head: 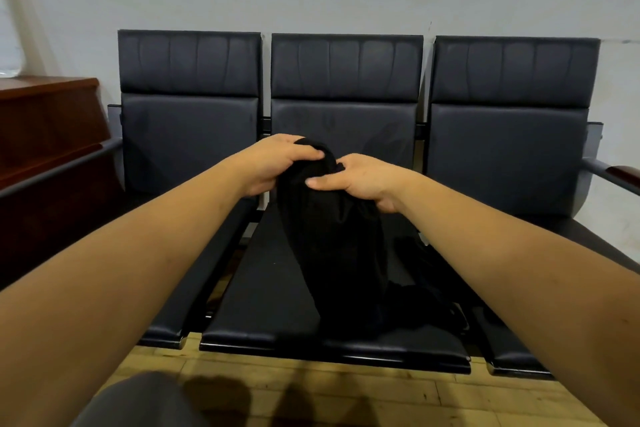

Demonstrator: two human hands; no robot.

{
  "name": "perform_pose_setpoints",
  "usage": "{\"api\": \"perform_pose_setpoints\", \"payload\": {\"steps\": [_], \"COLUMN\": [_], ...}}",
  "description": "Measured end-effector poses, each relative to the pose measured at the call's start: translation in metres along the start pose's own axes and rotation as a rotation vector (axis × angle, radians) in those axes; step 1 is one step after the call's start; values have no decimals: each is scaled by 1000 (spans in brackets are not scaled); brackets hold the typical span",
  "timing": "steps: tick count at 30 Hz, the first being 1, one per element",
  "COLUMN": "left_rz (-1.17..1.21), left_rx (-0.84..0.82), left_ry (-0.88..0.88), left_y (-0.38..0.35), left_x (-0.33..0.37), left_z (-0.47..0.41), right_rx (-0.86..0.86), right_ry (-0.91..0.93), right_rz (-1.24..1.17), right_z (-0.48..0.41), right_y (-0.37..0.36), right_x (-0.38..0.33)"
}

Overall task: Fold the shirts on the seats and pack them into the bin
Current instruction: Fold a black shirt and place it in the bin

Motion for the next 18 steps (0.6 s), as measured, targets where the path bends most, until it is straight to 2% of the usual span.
{"api": "perform_pose_setpoints", "payload": {"steps": [1, 3, 6, 8, 9, 10, 12, 13, 15, 17, 18], "left_rz": [82, 154, -170, -366, -376, -300, 82, 270, 459, 446, 370], "left_rx": [-5, -129, -290, -304, -277, -253, -223, -169, 104, 403, 495], "left_ry": [-16, -26, 62, 80, 77, 66, 66, 61, 36, -9, -61], "left_y": [1, -11, -41, -48, -45, -42, -32, -20, 21, 70, 86], "left_x": [-3, -20, -72, -100, -108, -111, -106, -99, -80, -50, -25], "left_z": [-3, -5, -5, -9, -12, -14, -17, -22, -31, -29, -24], "right_rx": [73, 213, 387, 455, 471, 475, 468, 471, 517, 588, 625], "right_ry": [27, 96, 168, 165, 156, 144, 116, 110, 113, 116, 123], "right_rz": [-72, -279, -519, -577, -580, -566, -492, -439, -331, -288, -273], "right_z": [-3, -7, -9, -4, 0, 4, 9, 12, 15, 18, 20], "right_y": [4, 18, 47, 64, 71, 76, 84, 89, 107, 132, 145], "right_x": [-3, -10, -18, -18, -18, -16, -11, -9, -10, -15, -21]}}
Point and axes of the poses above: each hand's wrist, its own z-axis away from the middle knuckle, its own y-axis out of the back of the hand, x = y × z, the point moved 10 cm from there along -z, towards the middle knuckle, and after that the axes turned 13 degrees about y, right-handed, at the moved point
